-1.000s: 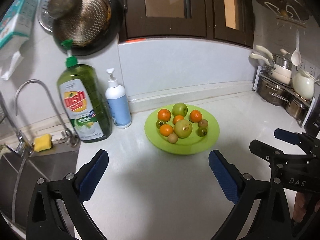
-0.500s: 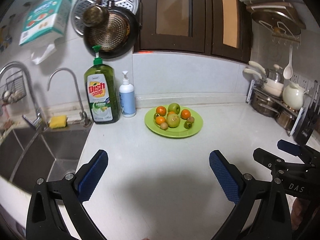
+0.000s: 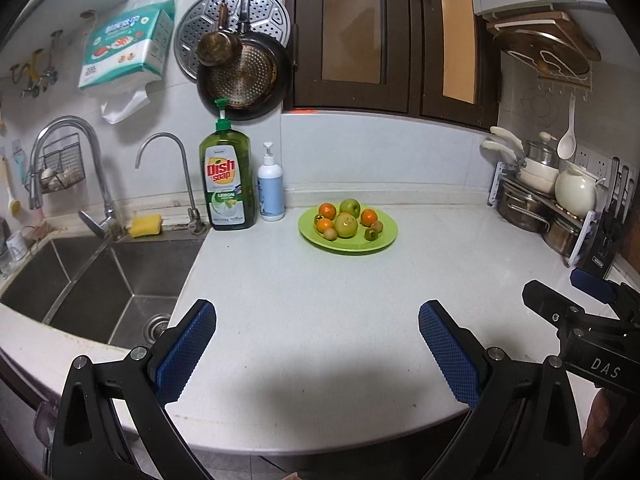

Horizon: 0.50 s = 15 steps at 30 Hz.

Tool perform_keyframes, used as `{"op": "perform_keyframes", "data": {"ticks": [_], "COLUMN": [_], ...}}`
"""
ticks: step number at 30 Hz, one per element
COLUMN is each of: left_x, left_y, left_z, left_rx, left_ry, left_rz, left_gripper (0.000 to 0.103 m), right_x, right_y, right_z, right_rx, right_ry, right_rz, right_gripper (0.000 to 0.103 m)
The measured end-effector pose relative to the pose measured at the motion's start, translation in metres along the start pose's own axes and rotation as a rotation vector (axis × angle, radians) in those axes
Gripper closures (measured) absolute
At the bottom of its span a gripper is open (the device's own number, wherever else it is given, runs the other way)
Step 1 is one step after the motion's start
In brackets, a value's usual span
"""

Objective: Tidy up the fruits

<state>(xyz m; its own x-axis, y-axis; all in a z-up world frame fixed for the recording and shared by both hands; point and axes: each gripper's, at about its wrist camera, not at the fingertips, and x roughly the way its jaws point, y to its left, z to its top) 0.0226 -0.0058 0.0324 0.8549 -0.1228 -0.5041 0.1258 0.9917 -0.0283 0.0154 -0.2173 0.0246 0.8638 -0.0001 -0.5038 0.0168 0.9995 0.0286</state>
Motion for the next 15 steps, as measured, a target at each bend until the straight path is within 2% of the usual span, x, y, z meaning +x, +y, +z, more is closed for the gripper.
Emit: {"op": "perform_keyframes", "data": {"ticks": [15], "left_x": [-0.034], "left_y": [-0.006], "left_z": [-0.009], "left_rx": [0.000], "left_ry": [-0.031], "left_rz": [0.015], "left_gripper": [0.000], "right_x": [-0.029], "right_y": [0.000], "right_z": [-0.012], "right_rx": [-0.008], "right_ry": [-0.028], "right_rz": [0.023], "right_gripper": [0.011]}}
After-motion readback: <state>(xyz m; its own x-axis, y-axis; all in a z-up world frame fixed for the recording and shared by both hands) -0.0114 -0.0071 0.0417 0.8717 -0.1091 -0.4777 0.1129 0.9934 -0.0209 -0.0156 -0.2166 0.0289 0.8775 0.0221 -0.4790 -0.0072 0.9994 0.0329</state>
